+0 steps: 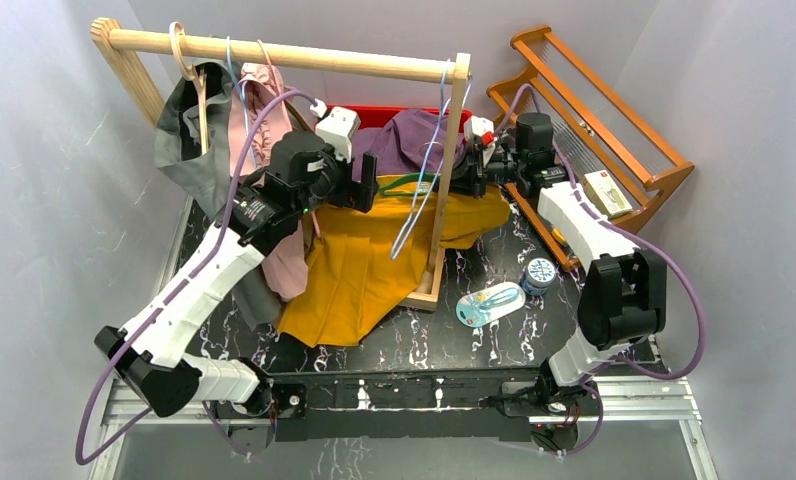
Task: Remove the skirt from the hanger
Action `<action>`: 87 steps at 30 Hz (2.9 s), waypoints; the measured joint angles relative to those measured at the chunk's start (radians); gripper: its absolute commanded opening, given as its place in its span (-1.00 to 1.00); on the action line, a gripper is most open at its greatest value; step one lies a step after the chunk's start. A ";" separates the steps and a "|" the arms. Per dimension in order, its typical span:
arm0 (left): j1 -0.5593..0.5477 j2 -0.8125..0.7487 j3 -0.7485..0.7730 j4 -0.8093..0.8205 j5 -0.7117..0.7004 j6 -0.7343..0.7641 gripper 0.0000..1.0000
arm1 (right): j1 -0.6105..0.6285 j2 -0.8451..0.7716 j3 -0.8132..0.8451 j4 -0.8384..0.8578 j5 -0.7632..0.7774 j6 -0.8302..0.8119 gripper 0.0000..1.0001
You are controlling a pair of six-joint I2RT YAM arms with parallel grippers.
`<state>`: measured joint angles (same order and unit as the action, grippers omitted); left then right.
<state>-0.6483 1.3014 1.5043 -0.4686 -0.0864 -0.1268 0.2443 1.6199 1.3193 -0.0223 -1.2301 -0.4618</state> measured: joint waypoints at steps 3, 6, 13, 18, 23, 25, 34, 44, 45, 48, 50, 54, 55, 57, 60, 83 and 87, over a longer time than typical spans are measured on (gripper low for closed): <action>0.000 0.022 0.000 -0.042 -0.052 0.000 0.46 | -0.009 -0.017 -0.002 -0.016 -0.003 -0.008 -1.00; 0.000 0.055 0.000 -0.077 -0.094 0.005 0.35 | -0.019 -0.035 -0.007 -0.032 -0.005 -0.014 -1.00; 0.000 0.109 0.016 -0.116 -0.158 0.017 -0.40 | -0.051 -0.067 -0.008 -0.075 -0.014 -0.039 -1.00; 0.000 0.129 0.028 -0.117 -0.159 0.014 -0.81 | -0.057 -0.069 -0.008 -0.114 -0.015 -0.065 -1.00; 0.000 0.129 0.033 -0.116 -0.142 0.012 -1.00 | -0.061 -0.069 -0.008 -0.140 -0.016 -0.086 -1.00; 0.002 0.129 0.033 -0.114 -0.118 0.011 -1.00 | -0.062 -0.069 -0.008 -0.145 -0.021 -0.093 -1.00; 0.043 0.101 0.015 -0.010 0.089 -0.086 -1.00 | -0.062 -0.047 0.050 -0.204 -0.014 -0.121 -1.00; 0.051 0.107 -0.023 0.135 0.278 -0.223 -1.00 | -0.023 -0.002 0.132 -0.338 0.015 -0.208 -1.00; 0.051 0.100 -0.041 0.163 0.296 -0.239 -1.00 | -0.022 -0.001 0.137 -0.348 0.018 -0.216 -1.00; 0.051 0.097 -0.057 0.215 0.351 -0.293 -1.00 | -0.017 0.001 0.140 -0.369 0.022 -0.227 -1.00; 0.051 0.097 -0.057 0.246 0.383 -0.327 -1.00 | -0.016 0.001 0.140 -0.370 0.018 -0.225 -1.00; 0.051 0.084 -0.098 0.298 0.404 -0.357 -1.00 | -0.016 0.001 0.140 -0.364 0.016 -0.221 -1.00; 0.050 0.079 -0.112 0.299 0.400 -0.356 -1.00 | -0.014 0.001 0.139 -0.364 0.019 -0.220 -1.00; 0.045 0.079 -0.116 0.268 0.370 -0.346 -1.00 | -0.008 0.002 0.139 -0.364 0.021 -0.219 -1.00; 0.034 0.097 -0.073 0.166 0.299 -0.308 -0.55 | 0.010 0.003 0.137 -0.367 0.026 -0.220 -1.00; -0.001 0.183 0.036 0.286 0.383 -0.144 0.19 | 0.028 0.008 0.137 -0.370 0.049 -0.217 -1.00; -0.001 0.213 0.023 0.355 0.413 -0.138 0.13 | 0.029 0.008 0.137 -0.370 0.049 -0.215 -1.00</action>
<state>-0.6495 1.5143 1.5272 -0.1135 0.3267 -0.2646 0.2729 1.6279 1.4567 -0.3923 -1.1812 -0.6765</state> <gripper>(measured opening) 0.584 0.068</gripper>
